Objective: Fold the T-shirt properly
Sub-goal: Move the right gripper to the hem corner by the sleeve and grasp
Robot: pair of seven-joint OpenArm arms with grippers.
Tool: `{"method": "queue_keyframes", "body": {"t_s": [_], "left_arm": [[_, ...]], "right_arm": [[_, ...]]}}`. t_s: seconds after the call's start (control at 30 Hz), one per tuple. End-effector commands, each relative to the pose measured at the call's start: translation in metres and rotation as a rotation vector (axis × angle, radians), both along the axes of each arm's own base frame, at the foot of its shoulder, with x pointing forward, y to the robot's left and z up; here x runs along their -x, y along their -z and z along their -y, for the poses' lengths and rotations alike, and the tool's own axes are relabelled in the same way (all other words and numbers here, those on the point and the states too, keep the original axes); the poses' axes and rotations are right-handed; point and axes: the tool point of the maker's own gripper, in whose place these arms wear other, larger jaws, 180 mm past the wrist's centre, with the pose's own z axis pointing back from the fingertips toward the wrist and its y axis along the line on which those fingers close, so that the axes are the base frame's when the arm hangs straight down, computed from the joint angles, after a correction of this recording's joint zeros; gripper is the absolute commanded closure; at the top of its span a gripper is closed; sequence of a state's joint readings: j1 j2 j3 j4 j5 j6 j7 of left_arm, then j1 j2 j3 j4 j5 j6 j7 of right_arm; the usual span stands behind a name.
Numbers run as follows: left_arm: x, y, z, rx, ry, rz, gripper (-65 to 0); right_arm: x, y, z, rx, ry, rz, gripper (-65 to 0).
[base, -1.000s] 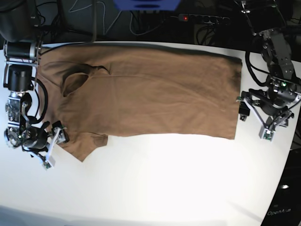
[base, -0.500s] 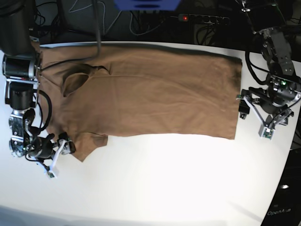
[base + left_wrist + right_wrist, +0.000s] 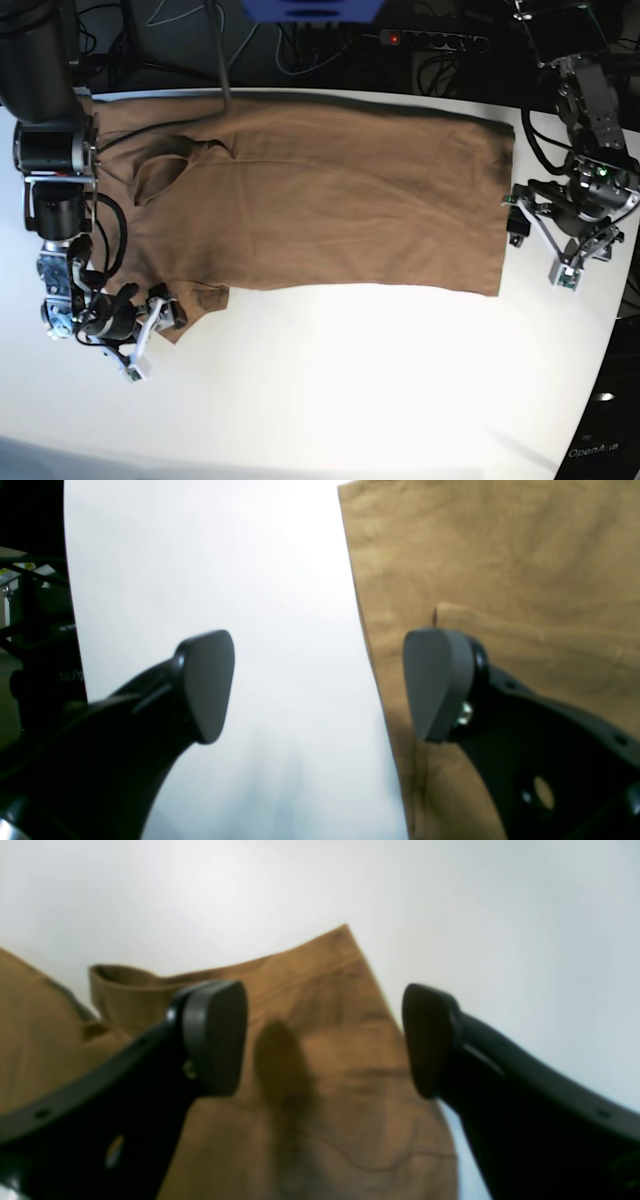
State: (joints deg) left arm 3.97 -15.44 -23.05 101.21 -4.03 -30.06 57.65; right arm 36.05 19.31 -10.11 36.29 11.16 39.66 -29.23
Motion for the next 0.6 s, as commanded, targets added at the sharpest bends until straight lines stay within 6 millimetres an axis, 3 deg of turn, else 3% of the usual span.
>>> {"method": "queue_keyframes", "body": {"t_s": [0.0,0.1,0.2,0.33,0.57], "left_arm": [[-0.008,-0.014,-0.003,-0.014,0.006,0.048,-51.3],[-0.001,-0.008,-0.005,-0.019,0.000,0.017,-51.3],[-0.001,-0.016,-0.004,-0.035,0.003,0.023,-51.3],[-0.005,-0.033,0.000,-0.053,0.018,0.070,-51.3],[-0.005,-0.033,0.000,-0.053,0.017,0.072,-51.3]], "right_arm": [[-0.018,-0.020,0.004,-0.023,0.015,0.055,-47.3],[-0.013,-0.007,0.006,-0.062,0.046,0.032,-47.3],[-0.011,-0.002,0.006,-0.085,0.059,0.038,-47.3],[-0.011,-0.003,0.008,-0.082,0.059,0.041,-47.3],[-0.022,-0.018,0.018,-0.068,0.067,0.072,-47.3]]}}
